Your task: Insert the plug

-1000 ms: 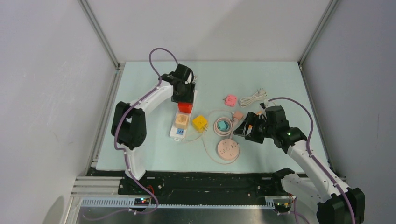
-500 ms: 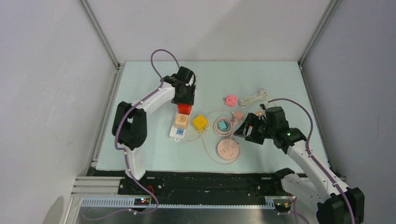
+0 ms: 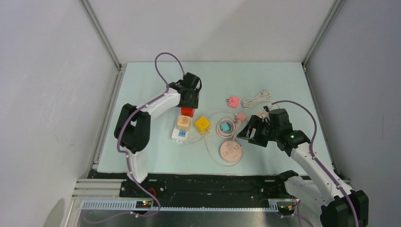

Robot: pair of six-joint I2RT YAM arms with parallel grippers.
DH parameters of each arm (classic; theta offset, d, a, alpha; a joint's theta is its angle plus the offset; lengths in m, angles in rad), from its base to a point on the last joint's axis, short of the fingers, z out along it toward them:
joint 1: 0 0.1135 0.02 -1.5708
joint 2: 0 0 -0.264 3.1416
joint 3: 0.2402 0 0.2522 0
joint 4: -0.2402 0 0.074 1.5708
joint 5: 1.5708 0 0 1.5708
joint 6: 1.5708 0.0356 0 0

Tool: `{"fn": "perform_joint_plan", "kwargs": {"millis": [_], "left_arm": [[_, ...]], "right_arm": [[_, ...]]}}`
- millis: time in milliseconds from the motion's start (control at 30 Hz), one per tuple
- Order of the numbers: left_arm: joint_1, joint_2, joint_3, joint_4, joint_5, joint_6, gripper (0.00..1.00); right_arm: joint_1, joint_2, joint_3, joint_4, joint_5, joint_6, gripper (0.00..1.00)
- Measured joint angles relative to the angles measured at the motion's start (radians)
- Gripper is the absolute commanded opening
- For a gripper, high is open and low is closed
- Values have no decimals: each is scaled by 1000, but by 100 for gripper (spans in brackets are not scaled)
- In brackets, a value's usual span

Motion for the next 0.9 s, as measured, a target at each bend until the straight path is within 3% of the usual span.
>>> {"fn": "perform_joint_plan", "kwargs": {"millis": [200,267,367,467,567,900], "left_arm": [[0,-41,-84,98,-6,1,0],[0,-48,-103,128,-6,2,5],[0,-53,-116,149,-6,1,45],[0,-54,-116,150,-6,1,67],[4,-53,-110,145,1,-2,96],[11,-23,-21,90,79,46,100]], "right_arm": [[-8,-11,-1,-1,0,-7,77],[-8,-11,-1,-2,0,-11,77],[-10,-11,-2,-2,0,-14,78],[-11,-11,-2,-3,0,-16,82],[-11,-12,-2,-2,0,-18,85],[-16,-45,-2,0,-2,-16,84]]}}
